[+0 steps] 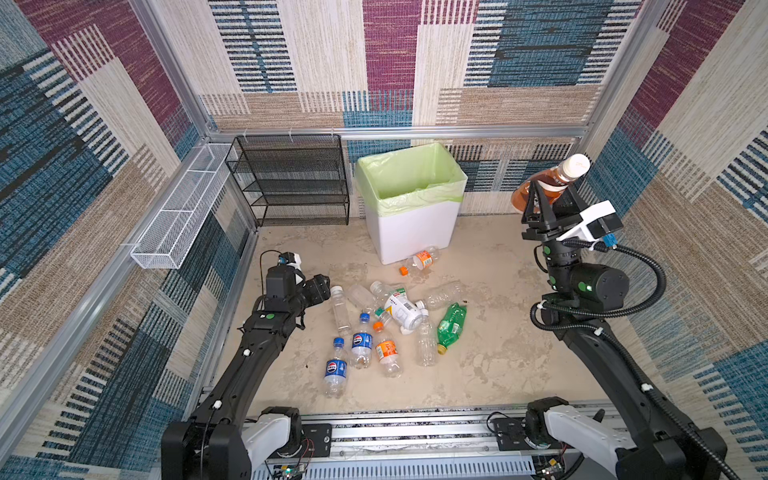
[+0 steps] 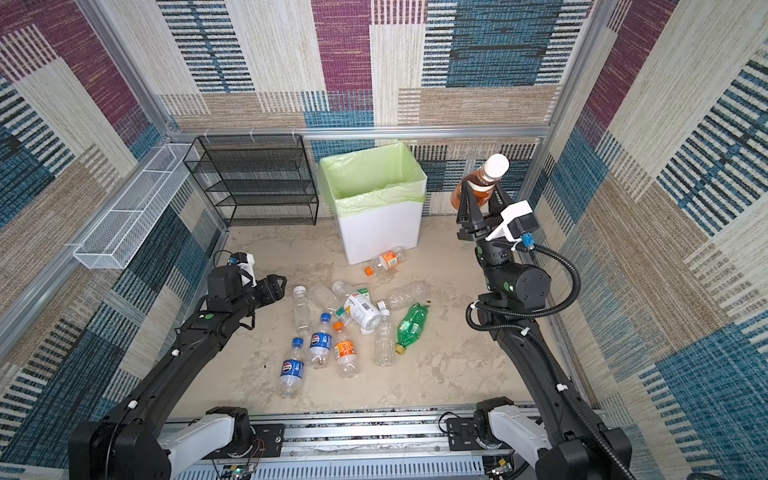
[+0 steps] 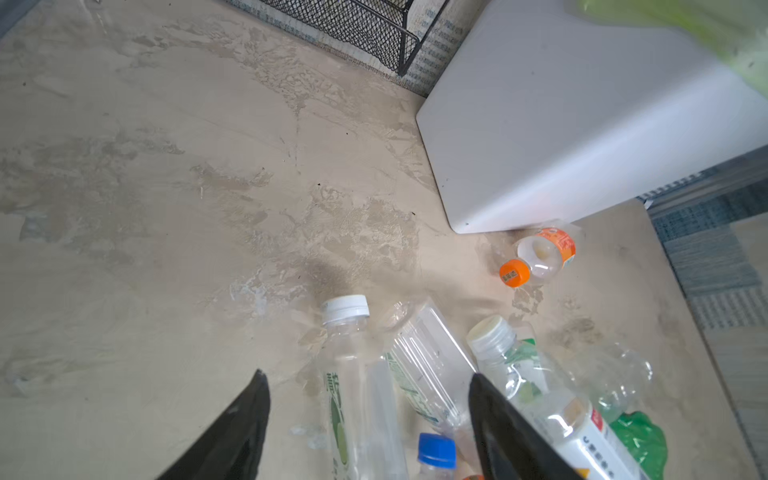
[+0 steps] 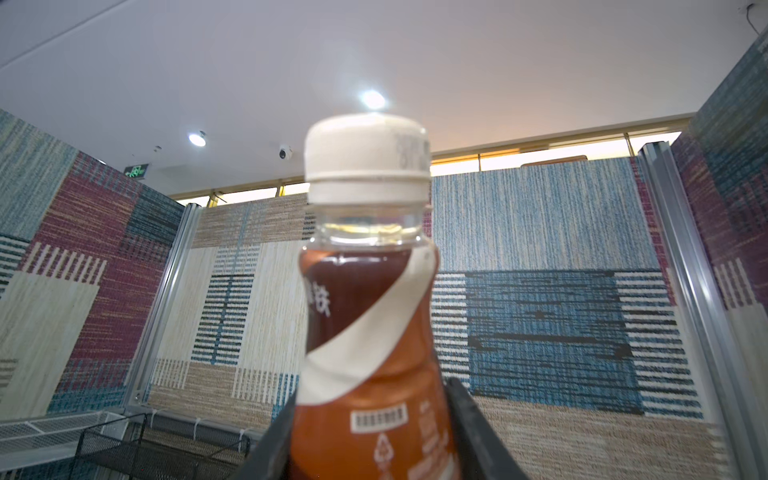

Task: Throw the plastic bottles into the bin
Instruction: 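Lift the brown tea bottle with the right gripper over the bin and release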

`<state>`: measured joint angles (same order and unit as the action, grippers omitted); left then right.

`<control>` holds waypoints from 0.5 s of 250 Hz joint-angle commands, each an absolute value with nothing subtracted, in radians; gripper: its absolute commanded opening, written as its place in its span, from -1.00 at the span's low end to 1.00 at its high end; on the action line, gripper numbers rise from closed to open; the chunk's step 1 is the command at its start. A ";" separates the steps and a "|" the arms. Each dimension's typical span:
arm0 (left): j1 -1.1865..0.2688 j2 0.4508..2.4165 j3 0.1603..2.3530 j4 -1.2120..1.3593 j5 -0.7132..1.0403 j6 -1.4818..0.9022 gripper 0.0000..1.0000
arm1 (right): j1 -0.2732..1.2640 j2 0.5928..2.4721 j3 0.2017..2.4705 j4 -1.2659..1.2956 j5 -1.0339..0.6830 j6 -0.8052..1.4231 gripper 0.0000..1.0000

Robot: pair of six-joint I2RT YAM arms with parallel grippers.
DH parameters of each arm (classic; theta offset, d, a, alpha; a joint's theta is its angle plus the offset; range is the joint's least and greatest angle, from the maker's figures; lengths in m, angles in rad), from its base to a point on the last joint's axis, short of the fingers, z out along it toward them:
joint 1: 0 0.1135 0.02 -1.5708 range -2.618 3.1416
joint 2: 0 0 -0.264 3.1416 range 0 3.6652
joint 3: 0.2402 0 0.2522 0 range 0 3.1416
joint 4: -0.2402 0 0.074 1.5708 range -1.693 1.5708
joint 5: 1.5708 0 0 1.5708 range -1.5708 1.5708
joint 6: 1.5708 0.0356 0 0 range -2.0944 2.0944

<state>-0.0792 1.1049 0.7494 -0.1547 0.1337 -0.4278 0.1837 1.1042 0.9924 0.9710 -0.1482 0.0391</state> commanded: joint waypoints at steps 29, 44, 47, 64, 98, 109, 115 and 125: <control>-0.091 1.100 0.731 -0.122 0.107 -0.456 0.55 | 0.184 1.513 1.525 0.634 -0.317 0.187 -0.04; -0.093 1.100 0.723 -0.112 0.107 -0.463 0.58 | 0.184 1.675 1.755 0.447 -0.403 0.201 0.03; -0.094 1.099 0.723 -0.111 0.107 -0.464 0.59 | 0.184 1.705 1.802 0.406 -0.415 0.202 0.04; -0.097 1.097 0.720 -0.114 0.106 -0.465 0.61 | 0.186 1.863 2.059 0.183 -0.488 0.194 0.28; -0.101 1.082 0.715 -0.130 0.081 -0.448 0.72 | 0.191 2.074 2.473 -0.152 -0.498 0.154 0.88; -0.101 1.078 0.713 -0.131 0.071 -0.443 0.74 | 0.190 2.104 2.546 -0.206 -0.479 0.144 0.96; -0.102 1.078 0.712 -0.132 0.069 -0.442 0.75 | 0.190 2.116 2.576 -0.232 -0.463 0.138 0.97; -0.103 1.080 0.710 -0.130 0.069 -0.442 0.75 | 0.190 2.124 2.602 -0.265 -0.444 0.127 1.00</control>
